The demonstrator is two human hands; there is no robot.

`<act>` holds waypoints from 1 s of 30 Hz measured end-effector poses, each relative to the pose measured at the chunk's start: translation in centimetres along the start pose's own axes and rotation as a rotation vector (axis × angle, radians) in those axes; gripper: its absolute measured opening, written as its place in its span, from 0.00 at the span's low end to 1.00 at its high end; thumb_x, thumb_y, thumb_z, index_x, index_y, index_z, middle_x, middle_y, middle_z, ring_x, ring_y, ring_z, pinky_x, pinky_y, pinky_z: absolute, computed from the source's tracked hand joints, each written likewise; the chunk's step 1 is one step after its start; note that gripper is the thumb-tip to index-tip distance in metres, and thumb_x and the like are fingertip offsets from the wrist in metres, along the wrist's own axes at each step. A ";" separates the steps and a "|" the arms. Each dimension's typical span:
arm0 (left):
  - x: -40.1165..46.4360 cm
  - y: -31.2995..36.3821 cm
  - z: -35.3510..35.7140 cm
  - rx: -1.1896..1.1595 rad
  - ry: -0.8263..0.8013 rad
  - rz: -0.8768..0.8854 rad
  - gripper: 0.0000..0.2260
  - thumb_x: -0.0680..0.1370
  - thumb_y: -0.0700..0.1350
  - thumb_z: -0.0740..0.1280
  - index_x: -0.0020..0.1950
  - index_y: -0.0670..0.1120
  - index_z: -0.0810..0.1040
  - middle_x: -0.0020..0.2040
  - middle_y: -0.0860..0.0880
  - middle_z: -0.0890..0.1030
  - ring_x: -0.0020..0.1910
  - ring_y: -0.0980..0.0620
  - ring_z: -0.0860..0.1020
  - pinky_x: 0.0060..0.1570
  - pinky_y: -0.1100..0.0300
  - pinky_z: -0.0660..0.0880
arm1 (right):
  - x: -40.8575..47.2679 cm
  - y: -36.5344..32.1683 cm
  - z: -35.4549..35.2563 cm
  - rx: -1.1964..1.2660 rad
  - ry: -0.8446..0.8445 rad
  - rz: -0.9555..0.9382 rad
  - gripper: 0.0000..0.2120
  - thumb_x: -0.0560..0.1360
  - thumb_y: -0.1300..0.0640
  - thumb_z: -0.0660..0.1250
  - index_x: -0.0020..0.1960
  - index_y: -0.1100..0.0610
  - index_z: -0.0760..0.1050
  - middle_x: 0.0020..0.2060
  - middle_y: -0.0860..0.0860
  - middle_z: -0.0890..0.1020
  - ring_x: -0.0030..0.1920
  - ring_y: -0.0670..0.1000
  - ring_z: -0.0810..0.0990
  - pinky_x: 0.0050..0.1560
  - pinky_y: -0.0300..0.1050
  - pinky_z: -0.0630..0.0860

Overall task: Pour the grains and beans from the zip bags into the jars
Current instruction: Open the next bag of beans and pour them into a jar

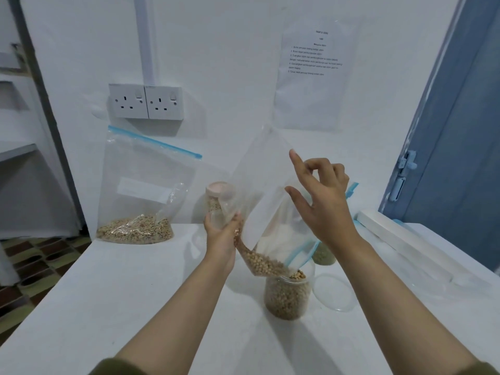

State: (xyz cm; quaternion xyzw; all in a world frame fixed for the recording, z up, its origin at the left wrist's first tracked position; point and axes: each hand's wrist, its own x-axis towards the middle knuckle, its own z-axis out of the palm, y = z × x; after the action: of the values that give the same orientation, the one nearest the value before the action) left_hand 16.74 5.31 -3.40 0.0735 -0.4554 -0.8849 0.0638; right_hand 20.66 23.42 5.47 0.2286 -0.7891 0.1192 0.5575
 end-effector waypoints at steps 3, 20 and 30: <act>-0.4 -0.1 0.0 -0.054 -0.038 -0.023 0.33 0.78 0.37 0.69 0.78 0.51 0.57 0.65 0.43 0.78 0.60 0.46 0.79 0.65 0.43 0.74 | -0.2 0.1 -0.2 0.005 -0.005 0.007 0.26 0.77 0.57 0.69 0.74 0.56 0.69 0.54 0.48 0.67 0.51 0.53 0.65 0.57 0.50 0.63; 0.4 0.6 -2.2 -0.245 0.013 -0.047 0.32 0.78 0.36 0.68 0.78 0.53 0.59 0.67 0.44 0.73 0.63 0.45 0.76 0.66 0.44 0.72 | -0.8 -0.2 -0.4 0.026 -0.032 0.055 0.27 0.76 0.54 0.67 0.74 0.53 0.69 0.56 0.50 0.72 0.52 0.53 0.67 0.55 0.51 0.63; 1.1 1.3 -2.8 -0.340 -0.037 -0.028 0.32 0.80 0.38 0.66 0.76 0.65 0.60 0.58 0.54 0.74 0.51 0.51 0.76 0.44 0.52 0.77 | -0.6 -0.2 -0.8 0.091 -0.053 0.085 0.21 0.76 0.55 0.69 0.68 0.49 0.76 0.59 0.49 0.78 0.52 0.51 0.67 0.53 0.52 0.63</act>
State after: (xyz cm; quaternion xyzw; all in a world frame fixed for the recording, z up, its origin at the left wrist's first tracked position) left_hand 16.28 2.10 -4.02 0.0517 -0.2990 -0.9513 0.0544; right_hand 21.52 23.76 5.18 0.2232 -0.8063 0.1723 0.5200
